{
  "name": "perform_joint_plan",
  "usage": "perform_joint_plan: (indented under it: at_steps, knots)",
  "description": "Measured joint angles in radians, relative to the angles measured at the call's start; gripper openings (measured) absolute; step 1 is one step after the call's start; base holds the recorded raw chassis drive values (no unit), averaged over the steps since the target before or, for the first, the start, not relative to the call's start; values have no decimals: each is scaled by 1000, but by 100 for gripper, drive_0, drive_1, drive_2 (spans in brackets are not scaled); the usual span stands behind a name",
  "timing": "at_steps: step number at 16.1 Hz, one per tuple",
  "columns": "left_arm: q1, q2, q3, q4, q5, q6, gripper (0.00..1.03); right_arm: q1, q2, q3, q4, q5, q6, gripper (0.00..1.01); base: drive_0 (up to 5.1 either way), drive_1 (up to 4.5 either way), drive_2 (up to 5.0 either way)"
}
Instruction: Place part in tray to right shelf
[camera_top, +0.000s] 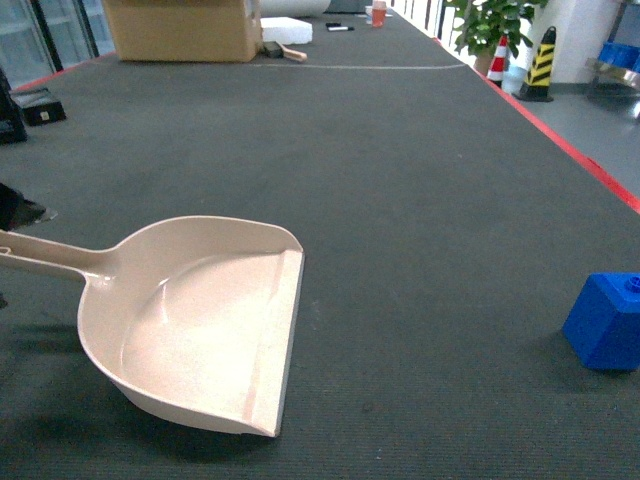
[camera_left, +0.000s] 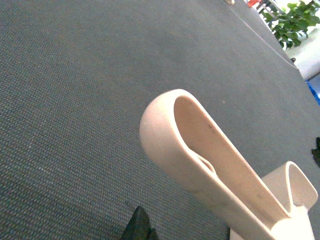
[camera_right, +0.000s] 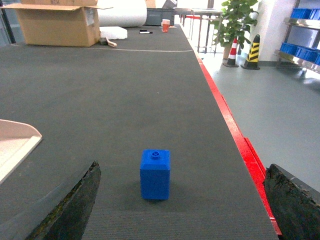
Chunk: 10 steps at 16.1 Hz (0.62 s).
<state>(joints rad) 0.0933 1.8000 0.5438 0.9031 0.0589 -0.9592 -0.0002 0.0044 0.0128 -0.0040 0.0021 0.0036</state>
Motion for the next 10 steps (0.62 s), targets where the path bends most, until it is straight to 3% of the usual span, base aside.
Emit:
perform_joint_plan:
  at_steps: [4,8,10]
  knots:
    - [0,47,51,3,3,-14,98,0,0,0,0,0,0,98,0,0,0]
    - [1,180,166,51,-10,-76,98,0,0,0,0,0,0,98,0,0,0]
    - [-6,229,176,128,11,-100,78,0,0,0,0,0,0,98,0,0,0]
